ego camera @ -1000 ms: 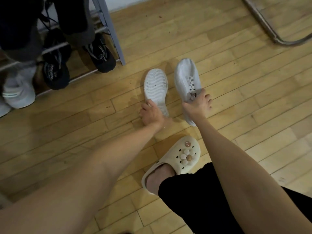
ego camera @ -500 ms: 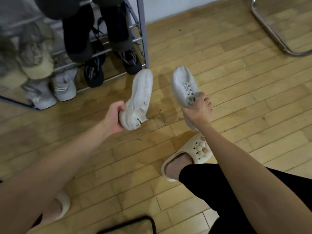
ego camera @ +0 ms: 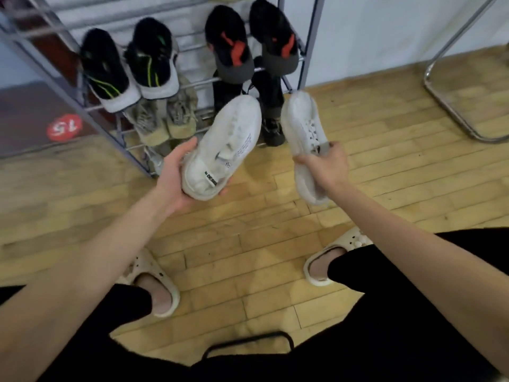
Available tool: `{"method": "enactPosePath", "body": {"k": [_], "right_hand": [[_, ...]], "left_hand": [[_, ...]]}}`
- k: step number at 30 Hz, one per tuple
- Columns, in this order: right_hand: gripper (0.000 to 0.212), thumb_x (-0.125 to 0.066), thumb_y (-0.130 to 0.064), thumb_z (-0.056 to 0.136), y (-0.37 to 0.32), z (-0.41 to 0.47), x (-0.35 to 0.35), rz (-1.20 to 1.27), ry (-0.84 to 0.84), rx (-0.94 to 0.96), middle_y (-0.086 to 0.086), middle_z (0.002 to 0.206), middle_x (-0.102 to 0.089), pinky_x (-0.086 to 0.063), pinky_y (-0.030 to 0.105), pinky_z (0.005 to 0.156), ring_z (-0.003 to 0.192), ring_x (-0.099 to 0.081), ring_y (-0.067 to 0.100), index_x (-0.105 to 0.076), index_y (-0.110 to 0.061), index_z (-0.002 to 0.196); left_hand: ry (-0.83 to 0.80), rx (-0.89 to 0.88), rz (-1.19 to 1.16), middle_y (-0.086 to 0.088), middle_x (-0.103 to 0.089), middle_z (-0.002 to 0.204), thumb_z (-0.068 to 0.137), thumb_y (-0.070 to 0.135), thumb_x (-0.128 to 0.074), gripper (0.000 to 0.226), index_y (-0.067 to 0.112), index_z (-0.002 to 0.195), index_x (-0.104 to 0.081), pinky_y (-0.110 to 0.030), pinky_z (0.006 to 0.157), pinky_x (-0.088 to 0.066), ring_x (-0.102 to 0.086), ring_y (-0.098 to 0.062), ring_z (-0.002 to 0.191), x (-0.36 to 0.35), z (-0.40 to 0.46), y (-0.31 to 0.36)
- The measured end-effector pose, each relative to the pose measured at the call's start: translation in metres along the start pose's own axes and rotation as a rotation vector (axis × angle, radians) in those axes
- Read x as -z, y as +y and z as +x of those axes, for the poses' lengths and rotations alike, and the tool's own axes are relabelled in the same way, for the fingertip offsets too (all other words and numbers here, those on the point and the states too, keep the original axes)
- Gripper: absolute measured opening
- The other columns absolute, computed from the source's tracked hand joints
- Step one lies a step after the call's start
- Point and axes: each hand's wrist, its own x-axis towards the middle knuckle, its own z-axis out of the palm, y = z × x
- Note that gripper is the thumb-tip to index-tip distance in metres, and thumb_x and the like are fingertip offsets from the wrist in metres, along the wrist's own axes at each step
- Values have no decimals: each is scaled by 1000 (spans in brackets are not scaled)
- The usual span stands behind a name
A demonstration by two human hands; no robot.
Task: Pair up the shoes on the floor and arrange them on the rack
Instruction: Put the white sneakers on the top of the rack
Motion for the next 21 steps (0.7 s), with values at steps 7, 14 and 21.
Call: {"method": "enactPosePath", "body": {"k": [7, 14, 21], "right_hand": [[86, -80, -43, 69, -100, -55, -3, 146, 13, 241, -4, 116, -51, -45, 29, 86, 103, -51, 13, -37, -10, 135], [79, -77, -43, 73, -169, -68, -18, 171, 15, 389, -8, 117, -47, -44, 28, 89, 104, -48, 10, -38, -17, 137], [78, -73, -54, 72, -222, -48, -33, 150, -17, 427, 1, 136, -49, -44, 41, 99, 123, -47, 22, -41, -23, 136]], "left_hand": [[-29, -209, 24, -16, -67, 117, 93, 41, -48, 41, 12, 110, -71, -48, 88, -47, -62, -37, 101, 25, -69, 67], [4, -382, 51, -16, -65, 124, 89, 45, -59, 53, 11, 130, -58, -50, 96, -51, -64, -33, 110, 26, -94, 139], [295, -560, 178, 1, -76, 80, 91, 22, -60, 9, 15, 94, -65, -31, 71, -56, -72, -13, 77, 18, -56, 211]]}}
